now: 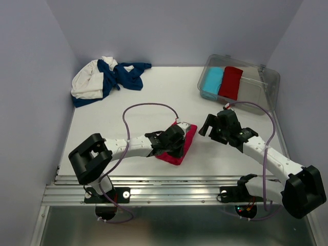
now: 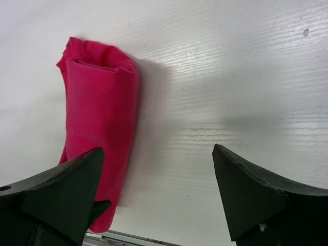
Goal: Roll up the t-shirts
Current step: Roll the T-shirt to the center of the board.
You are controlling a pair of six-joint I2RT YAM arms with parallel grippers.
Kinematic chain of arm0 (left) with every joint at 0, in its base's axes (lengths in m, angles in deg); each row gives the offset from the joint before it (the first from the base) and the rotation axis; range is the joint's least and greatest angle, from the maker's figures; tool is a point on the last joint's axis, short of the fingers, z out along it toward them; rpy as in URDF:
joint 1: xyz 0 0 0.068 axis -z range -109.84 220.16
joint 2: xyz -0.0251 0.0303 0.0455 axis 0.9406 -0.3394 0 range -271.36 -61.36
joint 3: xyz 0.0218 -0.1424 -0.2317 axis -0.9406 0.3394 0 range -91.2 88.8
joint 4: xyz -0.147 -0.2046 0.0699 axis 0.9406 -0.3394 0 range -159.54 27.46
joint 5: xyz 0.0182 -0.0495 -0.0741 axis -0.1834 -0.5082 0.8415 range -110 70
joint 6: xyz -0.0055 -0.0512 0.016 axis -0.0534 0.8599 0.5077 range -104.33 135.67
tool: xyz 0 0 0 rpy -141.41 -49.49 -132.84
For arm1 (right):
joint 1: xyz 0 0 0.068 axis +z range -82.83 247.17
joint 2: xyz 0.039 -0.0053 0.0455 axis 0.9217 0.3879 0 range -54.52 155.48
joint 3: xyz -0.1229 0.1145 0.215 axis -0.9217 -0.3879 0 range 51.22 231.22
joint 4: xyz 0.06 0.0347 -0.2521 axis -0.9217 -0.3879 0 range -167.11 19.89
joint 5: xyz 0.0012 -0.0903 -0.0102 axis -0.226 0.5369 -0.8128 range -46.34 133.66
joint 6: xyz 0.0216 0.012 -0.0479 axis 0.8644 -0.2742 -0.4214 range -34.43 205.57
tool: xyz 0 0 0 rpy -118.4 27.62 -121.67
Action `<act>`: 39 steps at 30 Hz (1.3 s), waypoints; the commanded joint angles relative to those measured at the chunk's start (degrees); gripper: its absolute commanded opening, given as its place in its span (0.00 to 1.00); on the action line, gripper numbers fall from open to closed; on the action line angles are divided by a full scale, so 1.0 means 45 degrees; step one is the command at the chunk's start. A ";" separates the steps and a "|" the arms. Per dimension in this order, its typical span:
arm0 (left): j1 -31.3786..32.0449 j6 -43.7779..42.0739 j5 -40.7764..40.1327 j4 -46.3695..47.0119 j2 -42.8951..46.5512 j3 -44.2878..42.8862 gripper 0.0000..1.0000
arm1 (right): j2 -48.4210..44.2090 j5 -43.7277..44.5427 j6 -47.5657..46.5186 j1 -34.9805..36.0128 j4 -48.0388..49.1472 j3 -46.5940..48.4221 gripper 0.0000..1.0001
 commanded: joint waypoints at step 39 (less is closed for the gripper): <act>-0.0655 -0.1078 0.0229 -0.2101 0.2463 -0.0540 0.75 | 0.3232 -0.3294 0.4127 0.1136 0.5025 -0.0694 0.01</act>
